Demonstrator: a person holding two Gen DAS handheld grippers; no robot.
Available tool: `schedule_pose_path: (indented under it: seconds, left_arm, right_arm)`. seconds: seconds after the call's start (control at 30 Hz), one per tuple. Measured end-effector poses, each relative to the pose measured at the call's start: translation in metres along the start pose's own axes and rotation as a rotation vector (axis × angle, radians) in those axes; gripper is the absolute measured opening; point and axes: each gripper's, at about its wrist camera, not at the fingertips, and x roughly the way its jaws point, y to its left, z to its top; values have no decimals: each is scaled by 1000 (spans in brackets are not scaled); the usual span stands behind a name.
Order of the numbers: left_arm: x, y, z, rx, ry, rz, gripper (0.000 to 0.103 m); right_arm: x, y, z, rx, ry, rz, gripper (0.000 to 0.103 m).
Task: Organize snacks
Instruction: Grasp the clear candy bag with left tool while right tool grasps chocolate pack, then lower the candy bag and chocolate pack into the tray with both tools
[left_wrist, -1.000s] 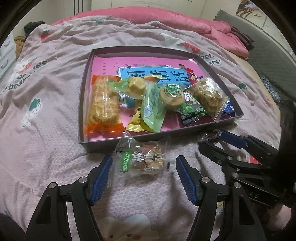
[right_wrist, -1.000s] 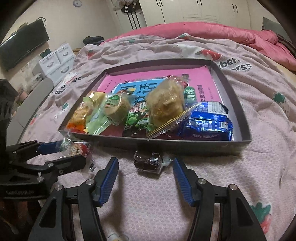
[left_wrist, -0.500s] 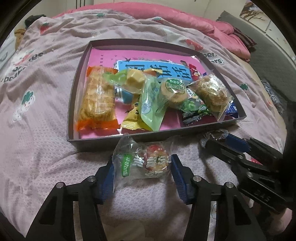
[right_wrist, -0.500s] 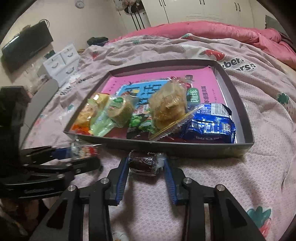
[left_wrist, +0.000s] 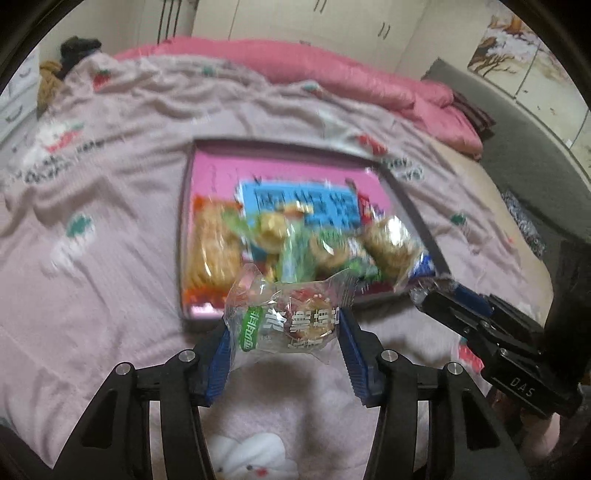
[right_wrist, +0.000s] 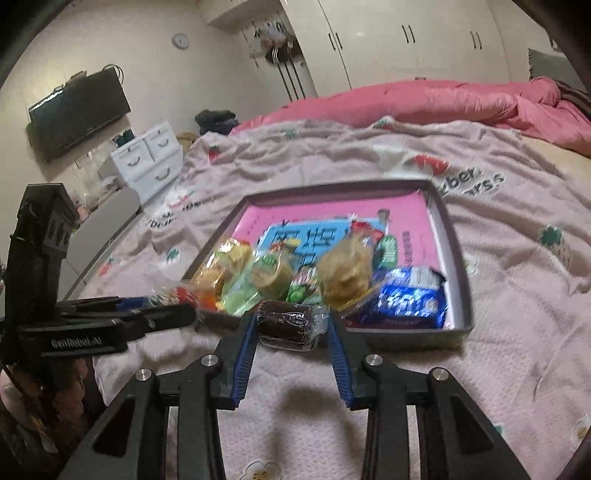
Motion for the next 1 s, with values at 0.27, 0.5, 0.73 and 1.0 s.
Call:
schedule_pose_path:
  seconds: [0.27, 0.5, 0.73, 1.0]
  left_arm:
    - [-13, 14, 17, 6, -94, 68, 55]
    - [-6, 30, 23, -22, -99, 107, 55]
    - [7, 33, 26, -21, -86, 123, 55]
    - [19, 29, 25, -12, -62, 123, 55]
  right_arm:
    - [-6, -17, 8, 30, -43, -28, 38]
    - [-3, -15, 13, 16, -63, -23, 38]
    - [10, -1, 18, -41, -60, -10, 38]
    - [30, 13, 20, -100, -42, 4, 38]
